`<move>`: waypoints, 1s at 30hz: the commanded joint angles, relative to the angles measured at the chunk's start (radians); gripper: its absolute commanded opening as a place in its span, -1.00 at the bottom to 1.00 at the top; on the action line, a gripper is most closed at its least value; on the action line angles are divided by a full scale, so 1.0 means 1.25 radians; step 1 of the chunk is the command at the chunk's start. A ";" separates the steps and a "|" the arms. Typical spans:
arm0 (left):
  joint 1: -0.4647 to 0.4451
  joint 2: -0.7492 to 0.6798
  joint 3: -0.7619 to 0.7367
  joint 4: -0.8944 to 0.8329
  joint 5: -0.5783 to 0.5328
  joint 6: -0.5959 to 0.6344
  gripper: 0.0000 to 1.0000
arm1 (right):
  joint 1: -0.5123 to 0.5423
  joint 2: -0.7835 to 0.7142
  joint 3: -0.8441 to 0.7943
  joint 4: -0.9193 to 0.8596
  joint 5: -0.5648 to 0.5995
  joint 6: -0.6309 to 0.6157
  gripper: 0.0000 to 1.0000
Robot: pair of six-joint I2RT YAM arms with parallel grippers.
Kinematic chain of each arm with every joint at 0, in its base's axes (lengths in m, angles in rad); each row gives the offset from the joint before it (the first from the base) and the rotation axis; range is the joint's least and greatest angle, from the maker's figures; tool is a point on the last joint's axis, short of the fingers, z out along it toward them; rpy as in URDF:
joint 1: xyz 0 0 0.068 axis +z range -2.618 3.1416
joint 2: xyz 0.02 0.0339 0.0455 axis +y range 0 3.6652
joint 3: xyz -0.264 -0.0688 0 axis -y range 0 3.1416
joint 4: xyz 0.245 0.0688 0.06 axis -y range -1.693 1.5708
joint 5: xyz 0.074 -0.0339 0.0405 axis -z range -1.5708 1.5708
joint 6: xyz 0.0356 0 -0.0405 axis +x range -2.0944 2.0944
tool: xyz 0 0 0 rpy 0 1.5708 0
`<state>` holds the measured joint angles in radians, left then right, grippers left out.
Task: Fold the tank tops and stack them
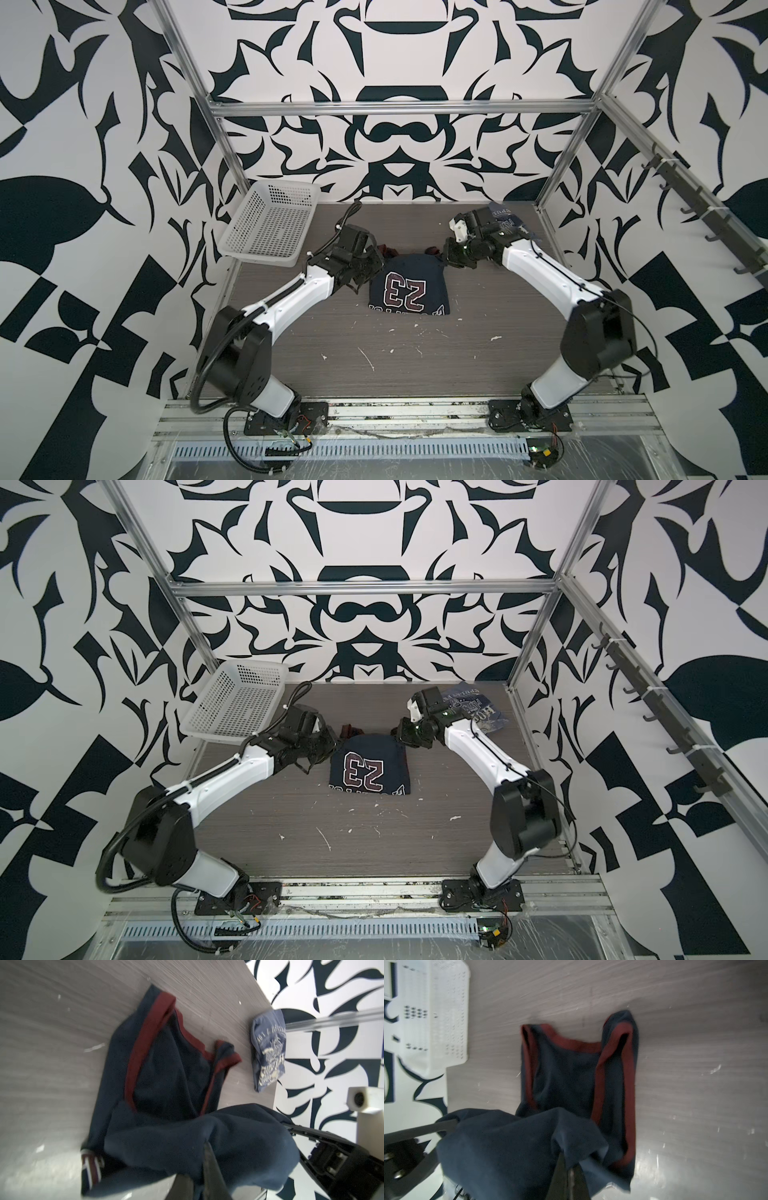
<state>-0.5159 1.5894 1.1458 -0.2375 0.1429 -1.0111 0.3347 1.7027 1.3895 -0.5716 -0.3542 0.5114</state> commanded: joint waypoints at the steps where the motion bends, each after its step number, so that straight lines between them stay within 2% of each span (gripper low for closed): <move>1: 0.034 0.078 0.070 0.038 0.059 -0.004 -0.77 | -0.021 0.061 0.092 0.014 -0.003 -0.040 -1.00; 4: 0.058 0.161 0.136 0.048 0.073 -0.003 -0.68 | -0.040 0.145 0.173 0.012 -0.007 -0.044 -1.00; 6: 0.072 0.218 0.187 0.044 0.078 0.003 -0.53 | -0.050 0.201 0.229 0.003 0.003 -0.046 -1.00; 7: 0.082 0.251 0.221 0.035 0.091 0.010 -0.40 | -0.058 0.228 0.259 -0.008 0.013 -0.045 -0.91; 9: 0.098 0.304 0.284 0.016 0.112 0.027 -0.16 | -0.071 0.265 0.311 -0.044 0.056 -0.036 -0.43; 11: 0.115 0.324 0.339 -0.029 0.102 0.063 0.06 | -0.077 0.282 0.358 -0.083 0.103 -0.036 -0.04; 14: 0.118 0.290 0.371 -0.089 0.015 0.141 0.30 | -0.075 0.270 0.396 -0.150 0.167 -0.057 0.07; 18: 0.105 0.233 0.334 -0.110 -0.007 0.198 0.33 | -0.028 0.193 0.323 -0.101 0.170 -0.098 0.09; 21: 0.078 0.219 0.276 -0.053 0.002 0.211 0.32 | 0.024 0.188 0.284 -0.080 0.170 -0.110 0.08; 25: 0.068 0.295 0.295 -0.020 0.073 0.201 0.25 | 0.064 0.240 0.284 -0.057 0.162 -0.110 0.06; 30: 0.067 0.403 0.369 -0.004 0.081 0.208 0.16 | 0.061 0.331 0.338 -0.051 0.147 -0.104 0.05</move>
<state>-0.4435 2.0274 1.5566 -0.2493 0.2272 -0.7757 0.4446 2.0697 1.7710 -0.6388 -0.1795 0.3893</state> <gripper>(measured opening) 0.583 0.524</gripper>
